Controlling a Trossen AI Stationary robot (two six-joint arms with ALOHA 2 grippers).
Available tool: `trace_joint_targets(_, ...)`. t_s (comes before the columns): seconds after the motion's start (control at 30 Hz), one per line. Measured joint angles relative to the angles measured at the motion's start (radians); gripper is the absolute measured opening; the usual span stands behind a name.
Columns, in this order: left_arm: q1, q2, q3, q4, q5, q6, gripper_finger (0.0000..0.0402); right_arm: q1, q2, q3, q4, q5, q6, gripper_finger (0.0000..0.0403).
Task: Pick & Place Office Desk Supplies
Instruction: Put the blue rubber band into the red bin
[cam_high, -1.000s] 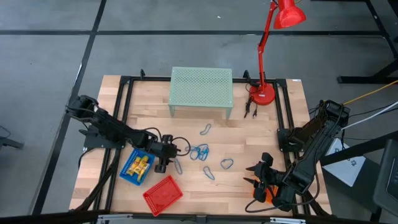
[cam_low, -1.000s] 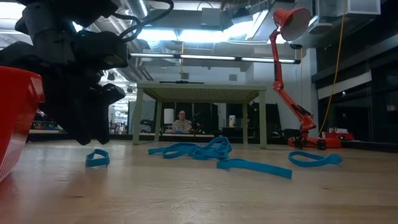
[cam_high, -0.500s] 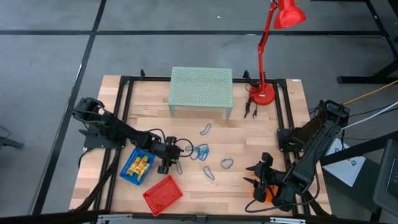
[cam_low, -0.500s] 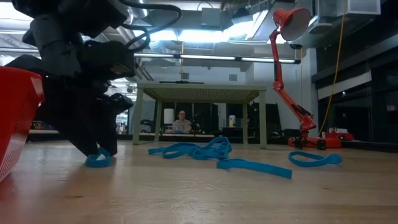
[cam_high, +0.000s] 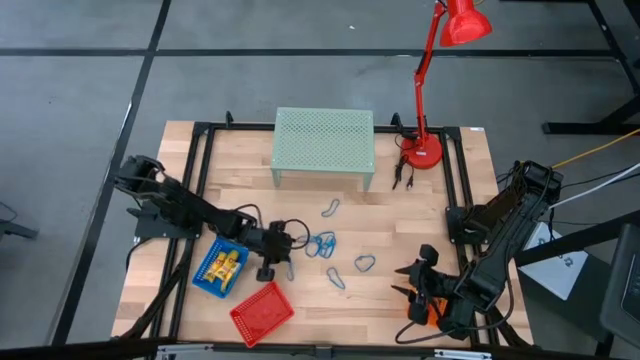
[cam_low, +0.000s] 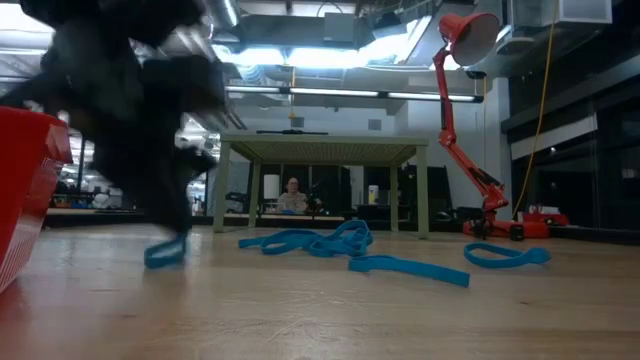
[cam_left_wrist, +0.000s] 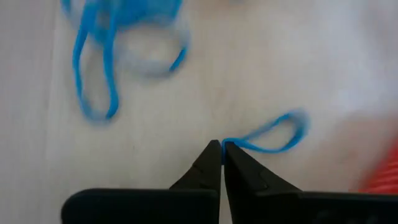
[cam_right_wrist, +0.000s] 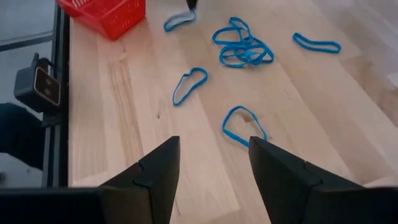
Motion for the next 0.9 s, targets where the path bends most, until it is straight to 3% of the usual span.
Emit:
trace_joint_targets(0.13, -0.006, -0.078, 0.002, 0.069, -0.016, 0.021, 0.0004, 0.0, 0.0, 0.0, 0.004, 0.0, -0.001, 0.0195)
trace_joint_targets(0.2, -0.009, -0.118, 0.002, 0.068, -0.047, 0.035, 0.0004, 0.005, 0.0, 0.0, 0.008, 0.054, -0.042, 0.0195)
trace_joint_targets(0.4, -0.038, -0.196, 0.002, 0.072, -0.126, 0.058, 0.0004, 0.089, 0.0, 0.0, 0.098, 0.403, -0.27, 0.0195)
trace_joint_targets(0.53, -0.065, -0.245, 0.002, 0.074, -0.15, 0.058, 0.0004, 0.128, 0.0, 0.0, 0.095, 0.554, -0.357, 0.0195)
trace_joint_targets(0.6, -0.083, -0.267, 0.002, 0.073, -0.162, 0.058, 0.0004, 0.136, 0.0, 0.001, 0.094, 0.539, -0.426, 0.0194)
trace_joint_targets(0.77, -0.143, -0.293, 0.002, 0.066, -0.181, 0.032, 0.0004, 0.133, 0.0, 0.001, 0.095, 0.251, -0.387, 0.0194)
trace_joint_targets(0.9, -0.211, -0.292, 0.002, 0.101, -0.149, -0.024, 0.0004, 0.158, -0.01, 0.0, 0.122, 0.254, -0.362, 0.0194)
